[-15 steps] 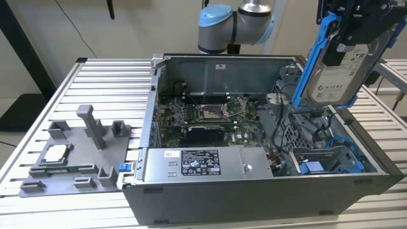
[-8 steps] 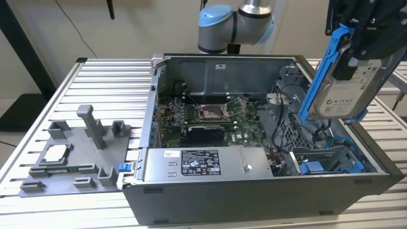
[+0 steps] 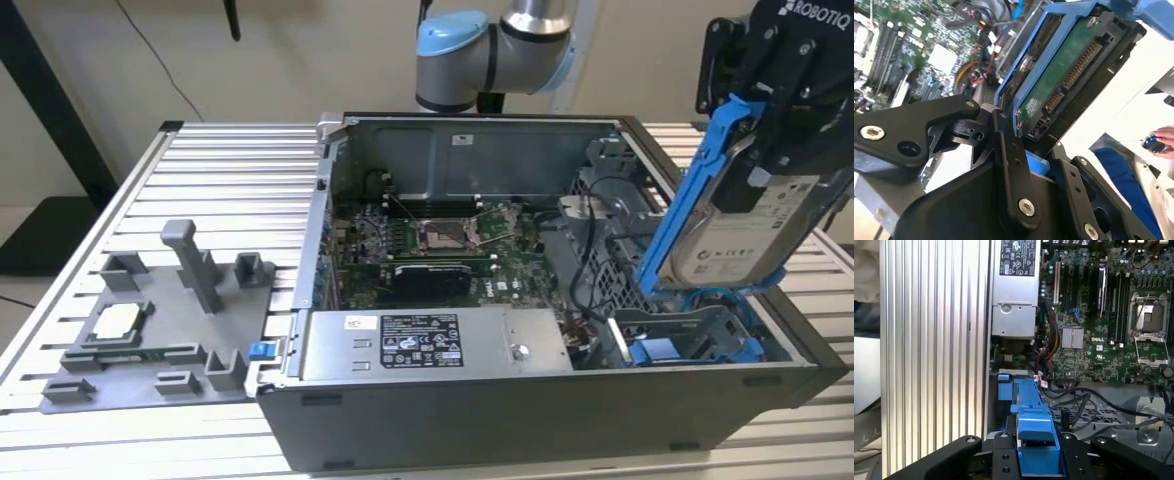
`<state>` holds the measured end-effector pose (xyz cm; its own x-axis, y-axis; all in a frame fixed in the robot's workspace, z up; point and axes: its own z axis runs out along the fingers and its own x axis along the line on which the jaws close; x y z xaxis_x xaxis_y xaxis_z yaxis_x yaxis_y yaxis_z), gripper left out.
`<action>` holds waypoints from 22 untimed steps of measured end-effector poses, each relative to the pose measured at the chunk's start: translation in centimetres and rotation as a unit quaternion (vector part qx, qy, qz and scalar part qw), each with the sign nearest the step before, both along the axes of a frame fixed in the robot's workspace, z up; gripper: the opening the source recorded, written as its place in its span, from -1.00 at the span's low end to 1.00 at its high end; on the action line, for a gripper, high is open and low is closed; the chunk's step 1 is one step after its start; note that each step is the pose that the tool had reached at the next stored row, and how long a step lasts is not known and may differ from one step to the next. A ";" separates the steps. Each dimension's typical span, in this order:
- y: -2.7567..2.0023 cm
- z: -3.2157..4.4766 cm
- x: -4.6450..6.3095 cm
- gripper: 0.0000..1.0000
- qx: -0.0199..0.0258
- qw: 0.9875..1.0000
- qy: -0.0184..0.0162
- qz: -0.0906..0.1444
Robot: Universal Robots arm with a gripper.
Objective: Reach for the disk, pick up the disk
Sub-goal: 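Pick up the disk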
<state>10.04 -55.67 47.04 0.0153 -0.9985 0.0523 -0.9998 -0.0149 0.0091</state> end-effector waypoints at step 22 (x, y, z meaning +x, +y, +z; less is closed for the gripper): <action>-2.06 -1.70 -0.1 -1.00 0.038 0.999 0.000 0.000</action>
